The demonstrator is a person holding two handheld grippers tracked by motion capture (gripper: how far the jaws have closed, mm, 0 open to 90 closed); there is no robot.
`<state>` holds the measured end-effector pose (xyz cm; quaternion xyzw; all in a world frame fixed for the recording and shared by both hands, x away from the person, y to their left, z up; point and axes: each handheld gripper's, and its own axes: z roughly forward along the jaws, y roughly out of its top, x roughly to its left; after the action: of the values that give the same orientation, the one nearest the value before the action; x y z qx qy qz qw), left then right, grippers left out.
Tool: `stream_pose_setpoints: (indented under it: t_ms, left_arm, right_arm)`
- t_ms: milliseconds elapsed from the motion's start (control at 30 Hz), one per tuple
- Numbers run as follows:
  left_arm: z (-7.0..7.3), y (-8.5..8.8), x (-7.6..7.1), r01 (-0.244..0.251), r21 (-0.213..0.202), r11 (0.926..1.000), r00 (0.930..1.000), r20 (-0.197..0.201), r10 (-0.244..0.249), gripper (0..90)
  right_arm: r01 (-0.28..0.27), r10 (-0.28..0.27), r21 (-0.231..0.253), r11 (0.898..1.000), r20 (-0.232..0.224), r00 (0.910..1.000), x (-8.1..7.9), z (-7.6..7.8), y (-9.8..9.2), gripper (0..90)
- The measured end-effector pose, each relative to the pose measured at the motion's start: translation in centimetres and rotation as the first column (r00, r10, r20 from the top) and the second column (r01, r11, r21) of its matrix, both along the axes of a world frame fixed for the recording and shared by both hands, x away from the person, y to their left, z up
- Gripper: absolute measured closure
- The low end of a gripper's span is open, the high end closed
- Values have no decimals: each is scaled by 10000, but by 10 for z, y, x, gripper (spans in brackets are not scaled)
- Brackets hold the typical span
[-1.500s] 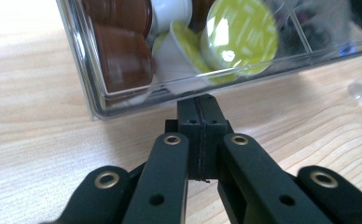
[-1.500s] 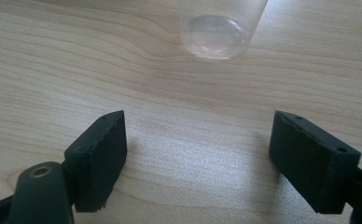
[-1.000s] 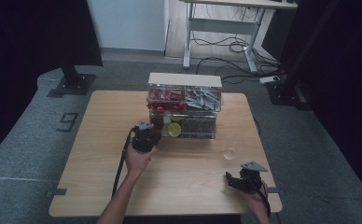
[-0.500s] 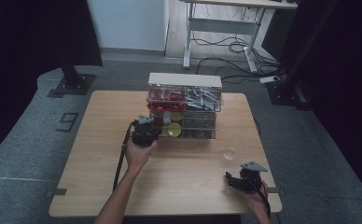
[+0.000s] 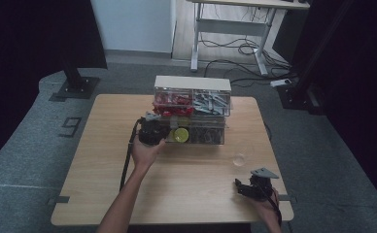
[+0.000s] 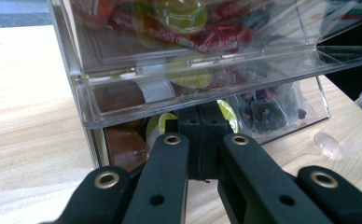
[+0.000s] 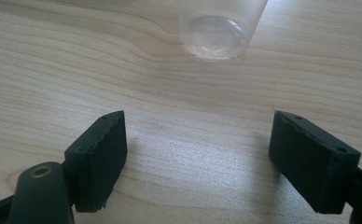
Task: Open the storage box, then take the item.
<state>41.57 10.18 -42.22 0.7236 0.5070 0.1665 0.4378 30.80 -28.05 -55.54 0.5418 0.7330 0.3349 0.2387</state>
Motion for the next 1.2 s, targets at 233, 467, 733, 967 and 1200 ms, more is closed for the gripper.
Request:
stream_pose_setpoints:
  t_ms: [233,467,733,967,1200]
  left_arm:
    - [6,0,4,-51,-42,10000,10000,79,51,900]
    - [9,1,9,-104,-233,9997,9999,8,104,900]
    - [11,-2,14,-78,-131,9999,10000,-61,78,900]
    - [11,-3,14,-65,-98,9999,10000,-66,64,900]
    - [11,-4,13,0,-93,10000,10000,-27,-1,900]
  right_arm:
    - [25,-25,5,10000,3,10000,0,0,0,198]
    - [40,-40,7,10000,7,10000,0,0,0,199]
    - [42,-42,3,10000,16,10000,0,0,0,201]
    - [43,-43,-1,10000,16,10000,0,0,0,202]
    - [224,-224,39,9997,109,9997,-2,0,-1,268]
